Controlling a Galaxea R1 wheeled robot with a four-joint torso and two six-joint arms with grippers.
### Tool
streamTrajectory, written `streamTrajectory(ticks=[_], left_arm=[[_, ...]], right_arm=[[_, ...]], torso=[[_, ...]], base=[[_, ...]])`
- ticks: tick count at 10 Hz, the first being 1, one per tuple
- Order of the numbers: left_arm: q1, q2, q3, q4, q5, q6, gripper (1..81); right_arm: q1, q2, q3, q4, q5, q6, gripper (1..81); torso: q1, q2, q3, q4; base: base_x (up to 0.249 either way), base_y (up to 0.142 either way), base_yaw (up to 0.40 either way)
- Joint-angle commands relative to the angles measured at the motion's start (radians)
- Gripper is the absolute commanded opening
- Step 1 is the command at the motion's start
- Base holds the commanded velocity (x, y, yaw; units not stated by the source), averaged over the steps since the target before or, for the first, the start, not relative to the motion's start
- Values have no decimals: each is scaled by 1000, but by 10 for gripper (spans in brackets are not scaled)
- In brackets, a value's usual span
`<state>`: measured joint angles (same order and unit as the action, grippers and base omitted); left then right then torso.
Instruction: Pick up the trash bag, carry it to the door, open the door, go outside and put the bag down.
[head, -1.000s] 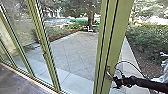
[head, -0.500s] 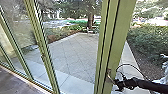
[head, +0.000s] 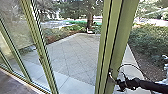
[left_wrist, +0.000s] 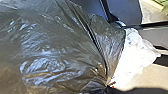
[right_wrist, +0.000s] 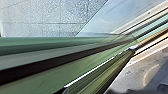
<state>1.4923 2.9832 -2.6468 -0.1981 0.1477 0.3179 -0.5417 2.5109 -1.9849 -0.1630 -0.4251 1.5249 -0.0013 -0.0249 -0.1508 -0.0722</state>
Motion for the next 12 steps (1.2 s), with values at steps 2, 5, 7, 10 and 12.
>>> streamTrajectory(ticks=[2,5,7,10,12], left_arm=[[-30,-6,4,-11,79,7,10],[-30,-1,4,-11,79,7,10],[-30,-2,4,-11,81,7,10],[-27,-4,4,-9,79,9,10],[-24,-4,4,-7,81,9,10]], right_arm=[[91,53,22,-44,-89,14,811],[136,-28,129,-44,-89,17,811],[163,-85,184,-44,-89,17,811],[217,-168,229,-47,-89,14,811],[263,-208,229,-67,-89,15,811]], torso=[[1,0,0,0],[3,1,-1,0],[6,3,-3,0],[9,6,-6,1],[10,7,-6,2]], base=[[116,0,0],[107,0,0],[38,0,0],[0,0,0],[0,0,0]])
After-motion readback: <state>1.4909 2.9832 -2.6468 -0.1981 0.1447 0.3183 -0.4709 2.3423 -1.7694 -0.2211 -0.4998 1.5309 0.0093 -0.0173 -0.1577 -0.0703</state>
